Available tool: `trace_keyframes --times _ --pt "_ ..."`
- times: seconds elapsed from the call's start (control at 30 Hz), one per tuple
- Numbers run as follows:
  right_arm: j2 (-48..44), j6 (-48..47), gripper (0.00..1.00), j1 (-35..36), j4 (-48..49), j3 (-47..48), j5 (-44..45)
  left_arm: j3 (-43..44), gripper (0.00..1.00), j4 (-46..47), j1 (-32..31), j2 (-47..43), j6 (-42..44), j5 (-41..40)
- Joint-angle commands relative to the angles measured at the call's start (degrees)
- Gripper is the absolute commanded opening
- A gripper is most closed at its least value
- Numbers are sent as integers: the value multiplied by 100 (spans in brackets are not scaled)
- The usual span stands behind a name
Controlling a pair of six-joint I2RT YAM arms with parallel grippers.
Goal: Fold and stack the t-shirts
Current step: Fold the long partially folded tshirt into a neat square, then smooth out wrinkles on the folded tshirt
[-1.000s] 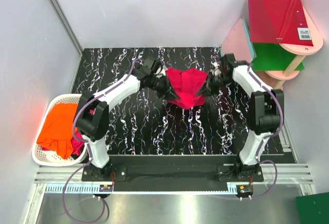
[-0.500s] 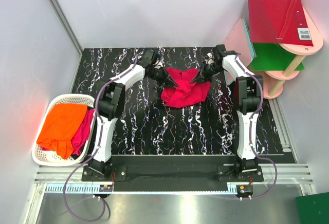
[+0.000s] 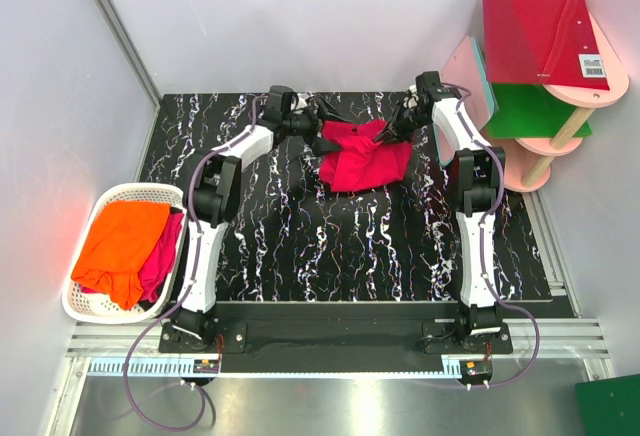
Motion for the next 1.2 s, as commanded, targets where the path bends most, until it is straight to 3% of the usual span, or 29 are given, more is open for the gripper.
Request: trace_keyframes --times 0.0,0.07,0.1,0.13,0.2,0.3,0.43,0.47,0.5,0.53,0.57,0.6,0.63,0.67,0.9,1.1,1.17 --pt "394 263 11 -42 137 808 549 -549 99 876 158 -640 -123 131" --pt "622 334 26 -50 190 1038 717 -943 99 771 211 -947 132 114" --pt "676 377 42 -42 225 1196 805 -1068 99 701 220 -1018 229 105" --pt "720 378 71 -50 469 1215 797 -1173 99 535 229 -1071 404 105" --pt "703 299 100 -42 778 1171 692 -1481 99 420 229 -1229 615 79" --pt "282 28 100 -42 1262 901 822 -1798 99 357 220 -1528 974 -35" --pt "-597 -343 100 -103 1623 372 991 -1309 98 -991 150 -1801 2178 -395" --pt "-859 -343 100 -138 1623 302 860 -1176 91 -1127 123 -1836 2407 -405" --pt "-992 -343 100 -156 1640 136 789 -1053 39 -1302 36 -1836 2731 -361" --pt "-1115 -352 96 -156 1641 47 727 -747 0 -1452 -17 -1801 2856 -344" --pt "-1360 -352 86 -182 1641 -41 674 -561 0 -1653 -70 -1679 2962 -378" --pt "-1476 -326 52 -182 1649 -277 656 -385 0 -1873 -192 -1565 3067 -344" --pt "-1686 -334 7 -200 1667 -401 613 25 0 -1988 -254 -1216 3068 -135" --pt "-1801 -299 0 -209 1667 -550 717 204 0 -2024 -307 -1012 2973 15" --pt "-1996 -334 0 -340 1641 -1684 428 1699 0 -1640 -904 773 1507 1115" --pt "-1609 -237 0 -490 1377 -1835 15 1313 0 126 -923 1222 -23 1178" --pt "-1530 -237 0 -499 1342 -1835 -82 1514 0 85 -835 1424 -8 871"
